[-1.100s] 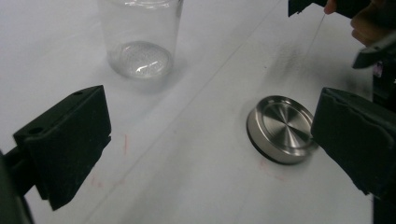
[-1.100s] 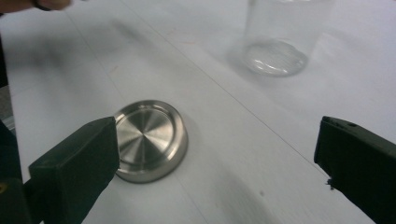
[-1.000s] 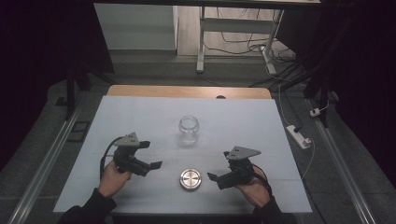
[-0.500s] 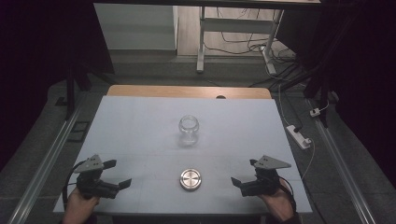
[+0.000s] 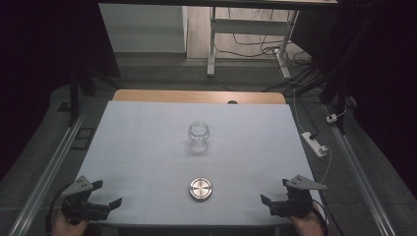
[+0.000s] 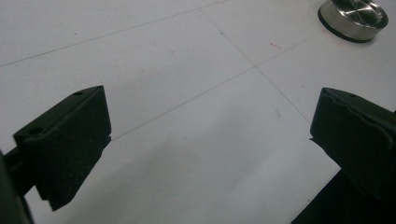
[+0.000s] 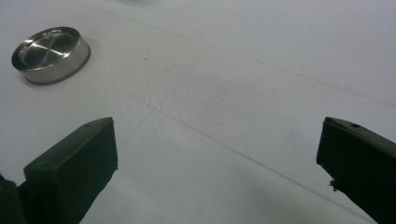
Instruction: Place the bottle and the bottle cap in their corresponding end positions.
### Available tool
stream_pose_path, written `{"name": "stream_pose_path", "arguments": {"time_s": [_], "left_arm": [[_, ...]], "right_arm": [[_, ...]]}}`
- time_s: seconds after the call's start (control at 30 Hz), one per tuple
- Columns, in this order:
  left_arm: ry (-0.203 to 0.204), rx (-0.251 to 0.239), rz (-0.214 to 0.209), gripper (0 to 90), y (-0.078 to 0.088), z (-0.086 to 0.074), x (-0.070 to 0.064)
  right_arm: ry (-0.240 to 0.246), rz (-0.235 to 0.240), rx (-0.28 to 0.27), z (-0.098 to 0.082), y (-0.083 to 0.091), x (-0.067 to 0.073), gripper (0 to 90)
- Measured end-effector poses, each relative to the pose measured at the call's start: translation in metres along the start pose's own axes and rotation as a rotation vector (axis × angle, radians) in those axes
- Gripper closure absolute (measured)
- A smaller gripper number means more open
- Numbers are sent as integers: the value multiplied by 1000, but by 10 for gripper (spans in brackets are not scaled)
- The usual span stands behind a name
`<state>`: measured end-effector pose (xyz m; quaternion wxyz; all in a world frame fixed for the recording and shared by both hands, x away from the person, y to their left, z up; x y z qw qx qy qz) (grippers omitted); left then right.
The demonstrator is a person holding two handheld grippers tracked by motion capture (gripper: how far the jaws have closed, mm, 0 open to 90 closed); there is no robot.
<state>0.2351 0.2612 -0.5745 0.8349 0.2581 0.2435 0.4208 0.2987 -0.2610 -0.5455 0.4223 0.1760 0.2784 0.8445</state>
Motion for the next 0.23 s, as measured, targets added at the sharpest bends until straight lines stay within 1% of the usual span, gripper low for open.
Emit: {"name": "stream_pose_path", "arguments": {"time_s": [0.13, 0.2, 0.23], "left_arm": [[32, 0, 0, 0, 3, -3, 2], [49, -3, -7, 0, 4, -3, 3], [51, -3, -11, 0, 4, -3, 4]], "right_arm": [[-29, -4, 5, -3, 4, -3, 0], [-31, 0, 9, -3, 3, -3, 0], [-25, 0, 16, -3, 3, -3, 0]]}}
Point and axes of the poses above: each handheld gripper's, and its own axes: y roughly backward along the jaws, z roughly out of its top, x roughly to its left, the point moved 8 cm from there along -y, roughly forward along the jaws
